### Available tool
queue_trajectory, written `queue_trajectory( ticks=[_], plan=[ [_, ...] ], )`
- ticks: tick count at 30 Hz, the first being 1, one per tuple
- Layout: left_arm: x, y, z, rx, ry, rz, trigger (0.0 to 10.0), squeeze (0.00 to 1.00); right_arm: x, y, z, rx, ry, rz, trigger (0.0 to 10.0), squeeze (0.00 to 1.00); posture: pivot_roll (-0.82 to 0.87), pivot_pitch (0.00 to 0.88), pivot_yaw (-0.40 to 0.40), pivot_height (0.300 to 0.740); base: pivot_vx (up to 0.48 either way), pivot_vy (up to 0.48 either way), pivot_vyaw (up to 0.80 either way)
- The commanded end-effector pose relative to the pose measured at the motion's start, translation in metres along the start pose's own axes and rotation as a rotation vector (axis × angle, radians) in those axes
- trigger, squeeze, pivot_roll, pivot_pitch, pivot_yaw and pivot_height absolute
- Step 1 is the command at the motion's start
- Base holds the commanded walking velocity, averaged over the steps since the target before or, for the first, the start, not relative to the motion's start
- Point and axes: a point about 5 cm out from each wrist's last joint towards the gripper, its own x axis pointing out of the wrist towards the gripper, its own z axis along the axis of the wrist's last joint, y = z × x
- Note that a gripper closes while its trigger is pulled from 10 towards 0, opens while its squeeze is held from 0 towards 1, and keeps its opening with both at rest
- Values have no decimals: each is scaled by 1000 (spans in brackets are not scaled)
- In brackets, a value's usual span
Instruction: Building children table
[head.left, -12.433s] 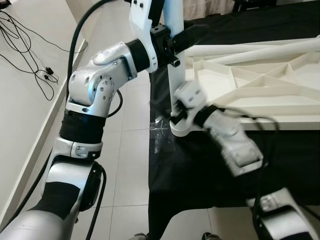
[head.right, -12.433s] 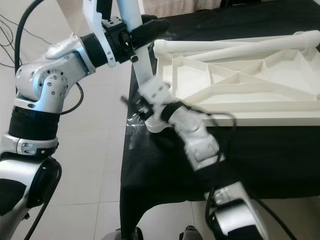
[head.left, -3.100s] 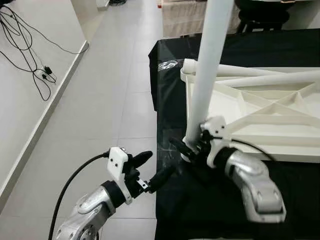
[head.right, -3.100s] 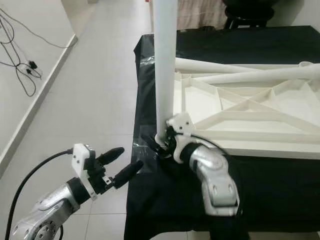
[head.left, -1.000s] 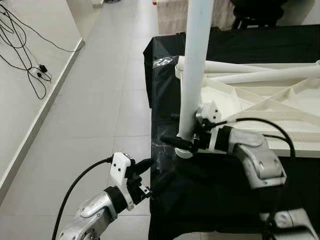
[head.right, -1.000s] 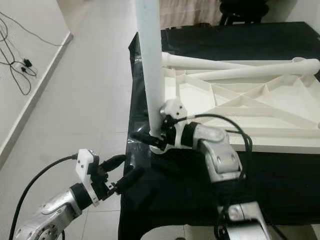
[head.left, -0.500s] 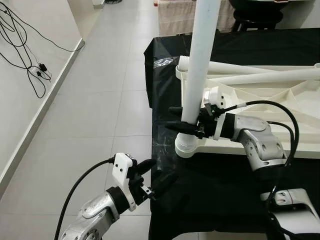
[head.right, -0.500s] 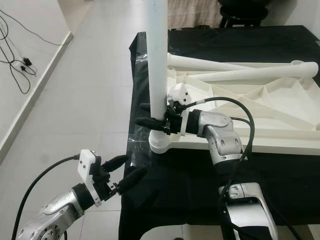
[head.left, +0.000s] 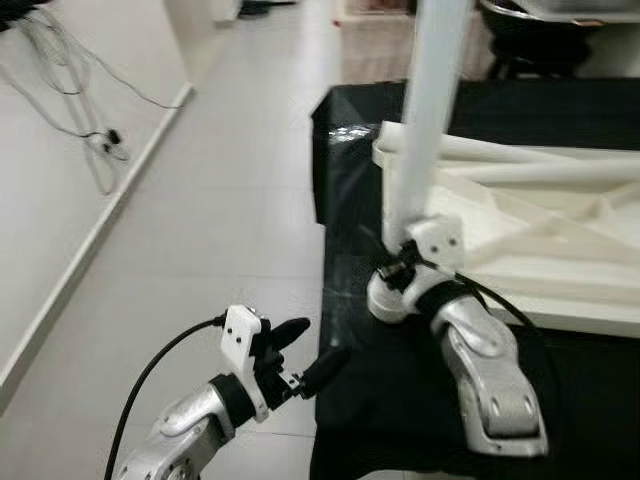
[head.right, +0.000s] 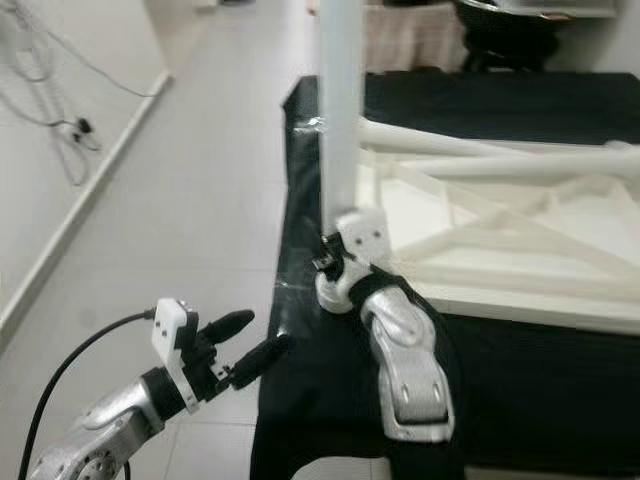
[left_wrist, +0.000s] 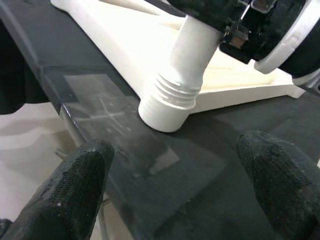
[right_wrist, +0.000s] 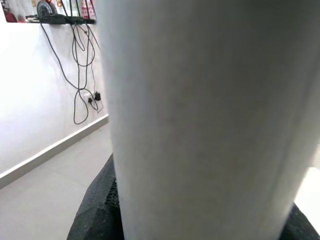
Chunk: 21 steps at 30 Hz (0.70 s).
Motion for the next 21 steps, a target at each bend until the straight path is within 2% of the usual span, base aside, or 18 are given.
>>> queue_trajectory(
  ticks=[1, 5, 6, 8, 9, 10, 11, 13, 16, 17, 18, 19, 20, 21],
  plan=[
    [-1, 1, -5, -14, 30, -8, 10000, 0, -4, 0, -31, 7, 179, 3, 0, 0, -75, 211, 34, 740, 0, 0, 0],
    [0, 2, -5, -12, 26, 1, 10000, 0, 1, 1, -26, 9, 177, -5, 0, 0, -75, 209, 32, 740, 0, 0, 0],
    [0, 3, -4, -12, 24, 4, 10000, 0, 3, 2, -24, 15, 177, -17, 10000, 0, -76, 205, 33, 740, 0, 0, 0],
    [0, 3, -4, -13, 23, 6, 10000, 0, 7, 4, -16, 46, 132, 10, 10000, 12, -74, 205, 34, 740, 0, 0, 0],
    [0, 3, -4, -13, 23, 6, 10000, 0, 10, 6, -12, 77, 103, 57, 10000, 1000, -73, 204, 37, 740, 0, 0, 0],
    [0, 3, -4, -13, 24, 4, 10000, 0, 13, 8, -5, 131, 53, 143, 10000, 1000, -73, 204, 38, 740, 0, 0, 0],
    [0, 3, -4, -14, 25, 2, 10000, 0, 16, 8, 1, 149, 20, 212, 10000, 1000, -71, 202, 37, 740, 0, 0, 0],
    [0, 3, -5, -14, 25, 1, 10000, 0, 17, 7, 4, 155, -1, 256, 10000, 1000, -71, 202, 37, 740, 0, 0, 0],
    [1, 2, -5, -18, 28, -4, 10000, 0, 20, 4, 15, 95, -32, 511, 10000, 1000, -64, 199, 32, 740, 0, 0, 0],
    [1, 2, -5, -18, 28, -4, 10000, 0, 20, 4, 15, 95, -32, 511, 10000, 1000, -64, 199, 32, 740, 0, 0, 0],
    [1, 2, -5, -18, 28, -5, 10000, 0, 20, 3, 16, 69, -32, 571, 10000, 1000, -64, 199, 32, 740, 0, 0, 0],
    [1, 1, -5, -19, 28, -6, 10000, 0, 20, 2, 16, 40, -21, 630, 10000, 0, -61, 197, 28, 740, 0, 0, 0],
    [2, 1, -6, -19, 29, -7, 10000, 0, 22, 0, 16, 24, -8, 704, 10000, 0, -61, 197, 28, 740, 0, 0, 0],
    [2, 1, -6, -19, 29, -7, 10000, 0, 22, 0, 16, 24, -8, 704, 10000, 0, -61, 197, 28, 740, 0, 0, 0]
  ],
)
